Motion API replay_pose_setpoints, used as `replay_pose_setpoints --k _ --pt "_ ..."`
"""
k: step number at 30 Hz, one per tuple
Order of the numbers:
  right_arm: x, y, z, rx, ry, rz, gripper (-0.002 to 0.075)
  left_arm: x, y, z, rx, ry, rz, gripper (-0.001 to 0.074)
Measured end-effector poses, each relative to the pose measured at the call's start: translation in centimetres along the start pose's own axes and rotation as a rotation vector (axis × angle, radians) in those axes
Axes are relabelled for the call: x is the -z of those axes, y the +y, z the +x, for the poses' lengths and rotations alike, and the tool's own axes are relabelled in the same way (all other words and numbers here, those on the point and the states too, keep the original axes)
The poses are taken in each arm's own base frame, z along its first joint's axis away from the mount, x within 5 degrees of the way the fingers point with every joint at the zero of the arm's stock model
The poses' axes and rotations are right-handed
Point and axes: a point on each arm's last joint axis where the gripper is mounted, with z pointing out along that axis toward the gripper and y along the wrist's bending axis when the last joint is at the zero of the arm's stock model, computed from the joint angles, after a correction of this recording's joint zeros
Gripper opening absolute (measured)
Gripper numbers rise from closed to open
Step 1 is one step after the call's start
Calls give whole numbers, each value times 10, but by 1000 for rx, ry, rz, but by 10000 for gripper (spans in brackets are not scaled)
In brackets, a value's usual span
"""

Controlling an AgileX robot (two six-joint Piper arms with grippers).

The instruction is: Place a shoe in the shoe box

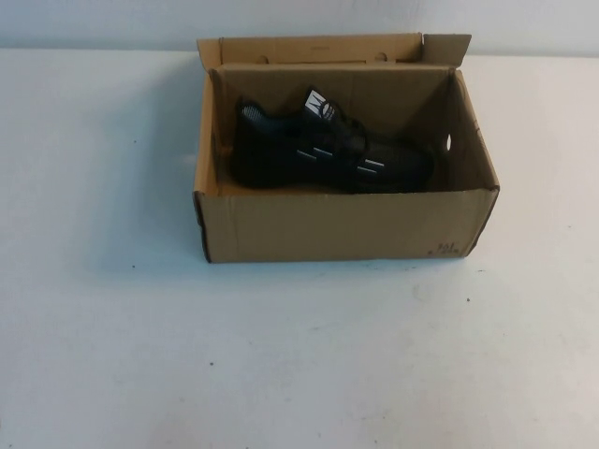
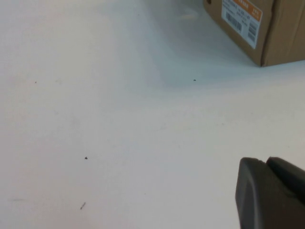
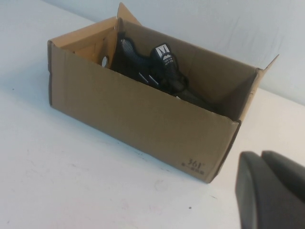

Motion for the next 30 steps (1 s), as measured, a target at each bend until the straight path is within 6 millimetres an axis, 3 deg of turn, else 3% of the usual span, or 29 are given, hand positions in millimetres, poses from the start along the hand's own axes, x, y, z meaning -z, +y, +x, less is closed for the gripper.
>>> replay_pose_setpoints --k 10,17,21,30 --pt "0 -1 0 -5 1 11 -16 1 11 2 68 21 -202 -1" --pt "7 -4 13 -93 -38 159 -16 1 12 2 77 24 -229 -1" --pt "11 -2 36 -116 -58 250 -16 1 12 2 77 24 -229 -1" --pt "-11 -3 109 -237 133 341 -16 2 12 2 77 26 -229 -1"
